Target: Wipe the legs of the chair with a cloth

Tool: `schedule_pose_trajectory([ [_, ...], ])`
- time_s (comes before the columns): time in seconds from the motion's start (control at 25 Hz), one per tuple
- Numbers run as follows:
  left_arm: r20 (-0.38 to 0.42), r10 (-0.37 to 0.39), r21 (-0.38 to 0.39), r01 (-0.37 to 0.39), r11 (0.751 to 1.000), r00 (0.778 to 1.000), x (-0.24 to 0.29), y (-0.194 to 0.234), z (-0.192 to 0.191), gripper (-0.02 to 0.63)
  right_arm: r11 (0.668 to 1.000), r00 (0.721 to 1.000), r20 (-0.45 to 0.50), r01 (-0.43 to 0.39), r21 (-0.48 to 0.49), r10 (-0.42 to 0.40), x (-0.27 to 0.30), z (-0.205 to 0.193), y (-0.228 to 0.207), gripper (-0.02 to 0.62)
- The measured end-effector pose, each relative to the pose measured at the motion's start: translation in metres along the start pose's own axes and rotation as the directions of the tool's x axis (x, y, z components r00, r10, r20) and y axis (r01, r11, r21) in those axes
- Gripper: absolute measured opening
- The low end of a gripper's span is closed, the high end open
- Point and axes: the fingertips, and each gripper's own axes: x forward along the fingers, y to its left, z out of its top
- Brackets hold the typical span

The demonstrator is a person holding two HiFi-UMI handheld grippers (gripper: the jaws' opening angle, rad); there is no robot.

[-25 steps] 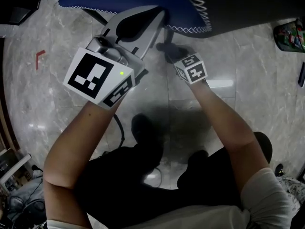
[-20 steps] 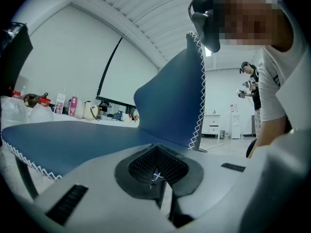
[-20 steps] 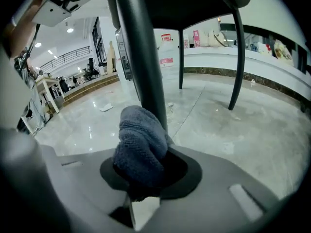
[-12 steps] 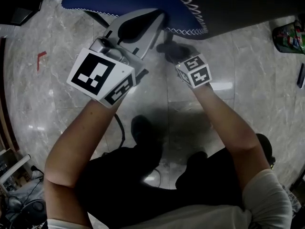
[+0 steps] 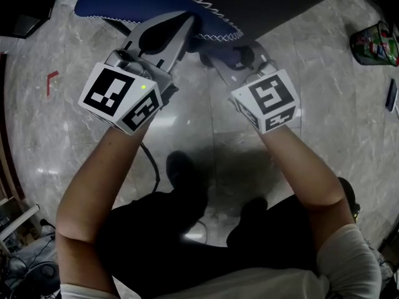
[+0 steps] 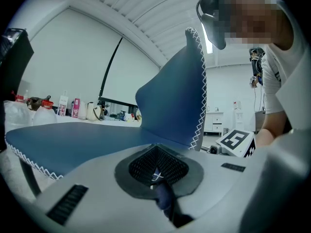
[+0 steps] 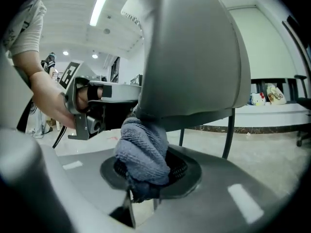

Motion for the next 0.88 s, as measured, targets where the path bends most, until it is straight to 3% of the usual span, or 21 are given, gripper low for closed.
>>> schedule_pose_trajectory([
  [0.24, 0.007, 0.004, -0.022, -0.004, 1.0, 1.0, -0.001, 0.001, -0.001, 0.006, 0.999, 0.998, 0.058, 0.027, -0.034, -0.025, 0.008, -0.031, -0.001, 0.095],
  [0.44, 0.027, -0.004, -0.017, 0.005, 1.0, 1.0, -0.001, 0.005, -0.001, 0.006, 1.0, 1.0, -0.026, 0.014, 0.015, -0.013, 0.03, -0.1, -0.006, 0.1],
  [0.64, 0.037, 0.007, -0.048, -0.005, 0.999, 0.999, 0.0, 0.009, -0.004, 0.006, 1.0, 1.0, -0.02, 0.0, 0.027, 0.001, 0.048, -0.145, -0.012, 0.106],
  [0.8, 0.034, -0.001, -0.044, 0.002, 0.999, 0.999, 0.001, 0.008, -0.005, 0.006, 0.999, 0.989, -0.15, -0.003, 0.051, 0.01, 0.06, -0.199, -0.014, 0.104],
  [0.88, 0.033, -0.003, -0.046, 0.005, 0.999, 0.999, 0.0, 0.008, -0.006, 0.006, 0.994, 0.957, -0.29, -0.001, 0.11, 0.033, 0.065, -0.244, -0.013, 0.1],
])
